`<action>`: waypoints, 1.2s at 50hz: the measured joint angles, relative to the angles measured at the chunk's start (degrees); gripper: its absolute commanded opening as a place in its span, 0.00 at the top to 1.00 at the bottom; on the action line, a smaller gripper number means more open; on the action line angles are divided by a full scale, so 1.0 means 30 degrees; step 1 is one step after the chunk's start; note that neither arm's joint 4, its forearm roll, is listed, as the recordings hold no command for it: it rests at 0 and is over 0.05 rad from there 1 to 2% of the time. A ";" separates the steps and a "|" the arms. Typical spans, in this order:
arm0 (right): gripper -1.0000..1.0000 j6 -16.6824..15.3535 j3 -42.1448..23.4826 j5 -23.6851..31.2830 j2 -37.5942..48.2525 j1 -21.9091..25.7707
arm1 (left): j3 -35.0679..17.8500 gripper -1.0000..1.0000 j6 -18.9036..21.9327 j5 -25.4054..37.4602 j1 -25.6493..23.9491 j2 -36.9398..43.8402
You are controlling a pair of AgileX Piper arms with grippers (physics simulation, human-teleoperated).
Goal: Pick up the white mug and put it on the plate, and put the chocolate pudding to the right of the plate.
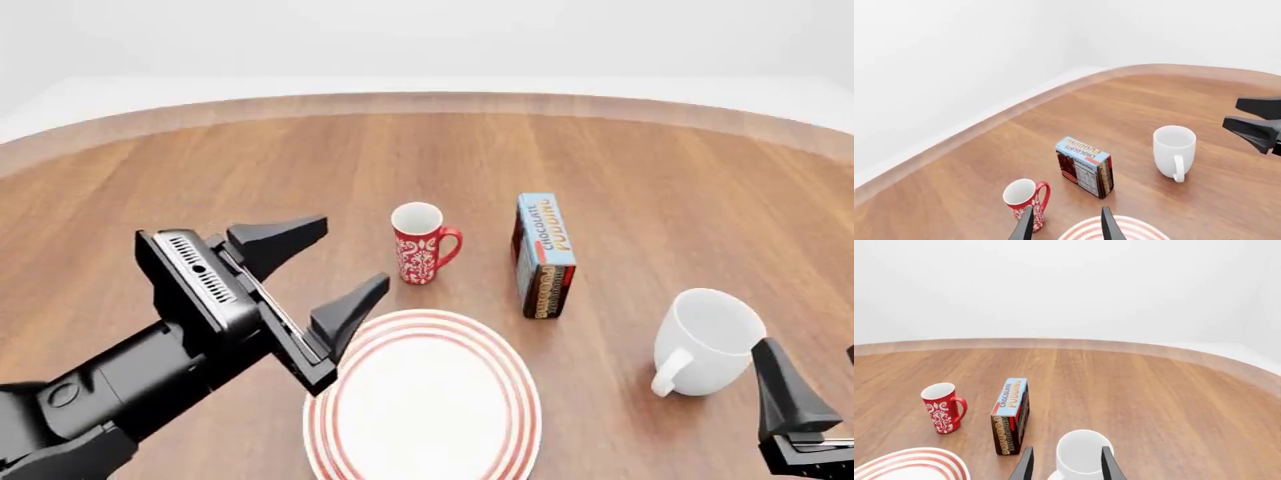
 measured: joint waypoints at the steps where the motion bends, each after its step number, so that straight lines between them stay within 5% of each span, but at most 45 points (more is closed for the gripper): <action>1: 0.00 0.0000 0.0000 0.0000 0.0000 0.0000 | -0.0045 0.00 -0.0018 0.0006 -0.0073 0.0081; 60: 0.00 -0.0001 0.0000 0.0001 0.0000 0.0002 | -0.2869 0.00 -0.0648 -0.0006 -0.3507 0.4940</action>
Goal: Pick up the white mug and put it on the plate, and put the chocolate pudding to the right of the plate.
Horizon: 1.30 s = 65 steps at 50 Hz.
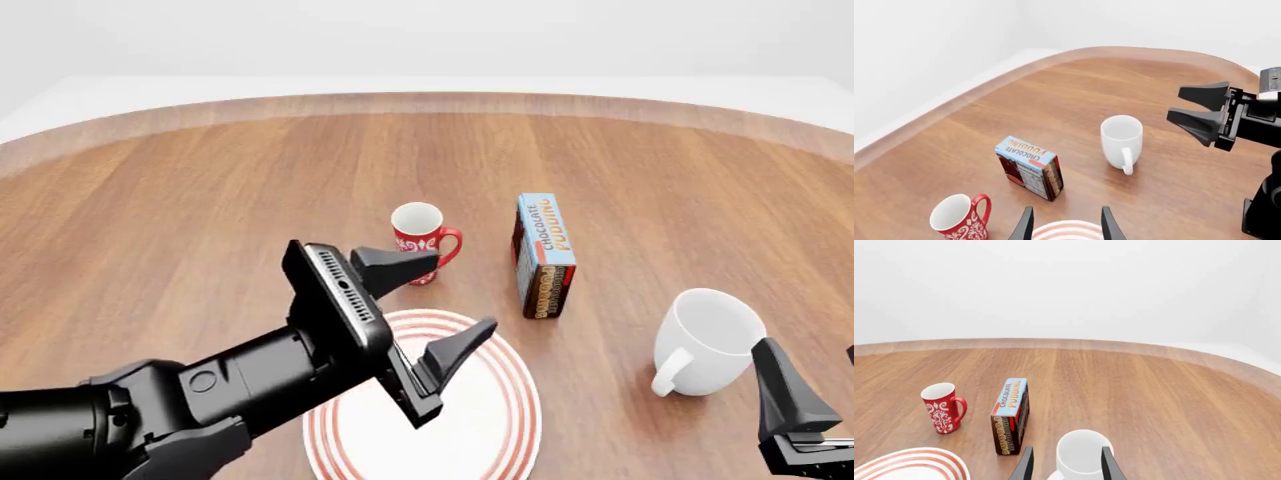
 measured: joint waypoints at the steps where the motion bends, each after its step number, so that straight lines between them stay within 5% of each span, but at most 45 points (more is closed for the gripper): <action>1: 0.00 0.0000 0.0000 0.0000 0.0000 -0.0001 | -0.0051 0.00 -0.0003 0.0016 -0.0048 0.0062; 65: 0.00 0.0115 0.0017 -0.0091 0.0044 -0.0116 | -0.3609 0.00 -0.0325 0.1312 -0.2350 0.4427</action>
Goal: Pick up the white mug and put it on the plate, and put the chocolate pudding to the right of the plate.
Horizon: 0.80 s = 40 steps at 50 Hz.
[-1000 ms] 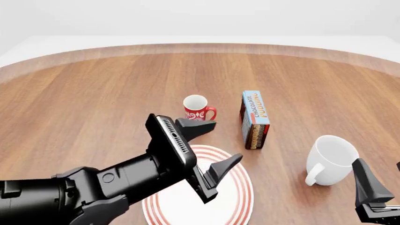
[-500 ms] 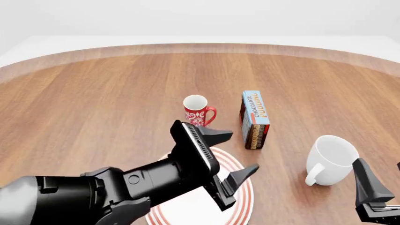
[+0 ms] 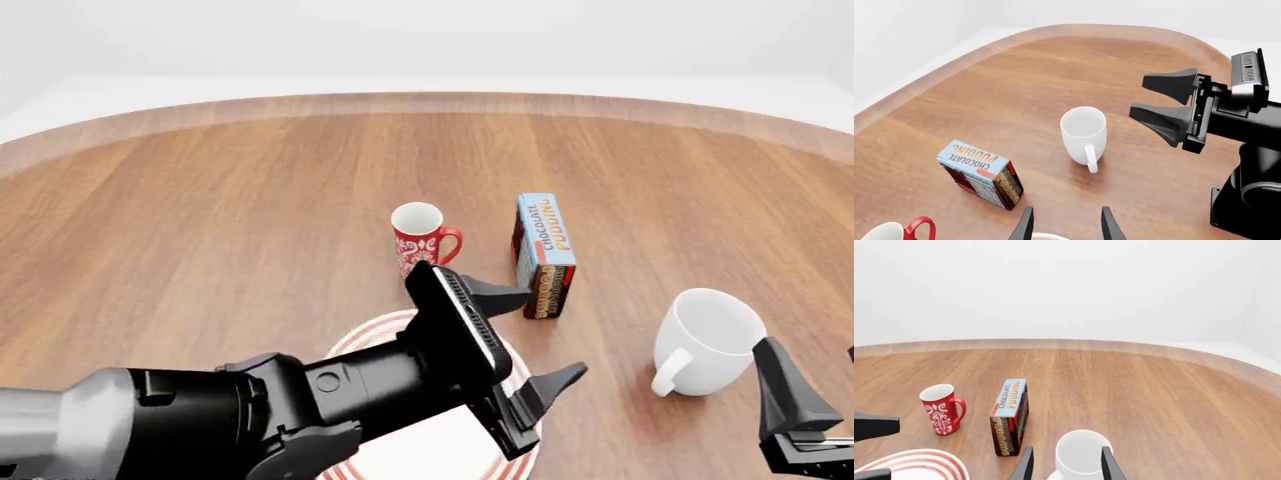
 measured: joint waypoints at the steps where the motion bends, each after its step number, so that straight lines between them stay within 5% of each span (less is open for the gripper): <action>1: 0.00 0.0002 0.0000 0.0000 -0.0001 0.0001 | -0.0054 0.00 0.0007 0.0020 -0.0014 0.0050; 40: 0.00 0.0027 0.0004 -0.0046 0.0026 0.0019 | -0.2223 0.00 -0.0019 0.0945 -0.0638 0.1889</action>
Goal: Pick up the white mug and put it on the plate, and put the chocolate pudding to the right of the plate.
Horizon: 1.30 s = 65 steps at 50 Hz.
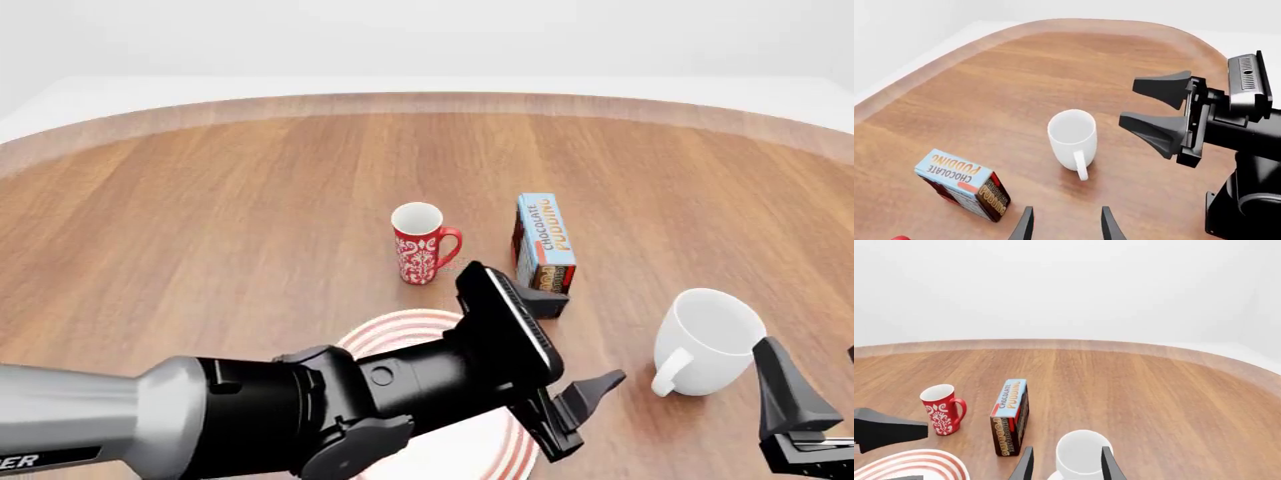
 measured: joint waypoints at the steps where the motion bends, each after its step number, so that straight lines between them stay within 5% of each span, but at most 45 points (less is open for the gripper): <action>1: 0.00 0.0001 0.0000 0.0000 0.0000 0.0000 | -0.0063 0.00 -0.0007 0.0031 -0.0024 0.0047; 65: 0.00 -0.0002 0.0000 -0.0003 0.0003 -0.0003 | -0.3562 0.00 -0.0720 0.1561 -0.0562 0.3454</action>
